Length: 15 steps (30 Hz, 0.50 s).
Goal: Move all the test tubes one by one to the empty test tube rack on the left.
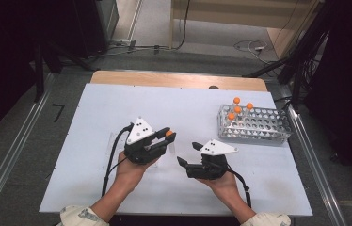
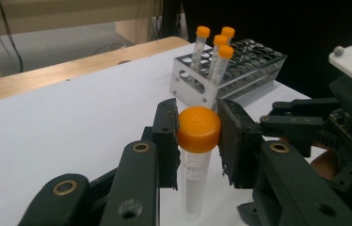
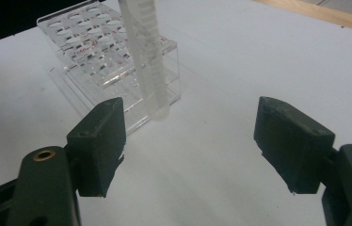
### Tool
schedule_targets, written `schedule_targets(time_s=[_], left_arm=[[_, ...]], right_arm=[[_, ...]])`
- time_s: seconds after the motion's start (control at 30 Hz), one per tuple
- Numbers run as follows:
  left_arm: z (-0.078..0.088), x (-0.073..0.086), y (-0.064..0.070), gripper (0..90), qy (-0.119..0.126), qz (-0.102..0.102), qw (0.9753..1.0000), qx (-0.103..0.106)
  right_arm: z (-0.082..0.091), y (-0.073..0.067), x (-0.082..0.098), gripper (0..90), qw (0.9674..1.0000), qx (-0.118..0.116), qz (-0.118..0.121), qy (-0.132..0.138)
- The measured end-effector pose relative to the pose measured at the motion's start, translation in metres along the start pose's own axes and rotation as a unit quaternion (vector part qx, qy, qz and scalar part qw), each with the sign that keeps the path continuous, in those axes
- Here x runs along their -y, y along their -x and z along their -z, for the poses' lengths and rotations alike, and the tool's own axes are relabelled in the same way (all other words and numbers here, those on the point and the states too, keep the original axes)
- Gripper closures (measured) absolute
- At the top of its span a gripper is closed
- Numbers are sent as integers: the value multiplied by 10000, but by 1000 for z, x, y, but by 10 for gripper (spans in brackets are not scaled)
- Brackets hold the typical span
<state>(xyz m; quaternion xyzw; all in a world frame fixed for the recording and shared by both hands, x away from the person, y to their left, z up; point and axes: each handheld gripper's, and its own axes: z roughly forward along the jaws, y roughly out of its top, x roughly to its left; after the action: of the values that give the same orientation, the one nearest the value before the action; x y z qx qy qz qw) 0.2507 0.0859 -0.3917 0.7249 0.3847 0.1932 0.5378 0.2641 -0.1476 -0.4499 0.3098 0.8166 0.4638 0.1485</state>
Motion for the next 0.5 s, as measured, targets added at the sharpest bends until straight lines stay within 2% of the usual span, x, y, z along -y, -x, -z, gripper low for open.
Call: schedule_targets(time_s=[0.17,0.5], left_arm=[[11,-3,-14,707,27,142,9998,-122],[35,-11,-34,706,163,276,9989,-348]], right_arm=[[0,2,0,229,10000,29,-20,-22],[2,7,1,216,9999,119,-109,-23]])
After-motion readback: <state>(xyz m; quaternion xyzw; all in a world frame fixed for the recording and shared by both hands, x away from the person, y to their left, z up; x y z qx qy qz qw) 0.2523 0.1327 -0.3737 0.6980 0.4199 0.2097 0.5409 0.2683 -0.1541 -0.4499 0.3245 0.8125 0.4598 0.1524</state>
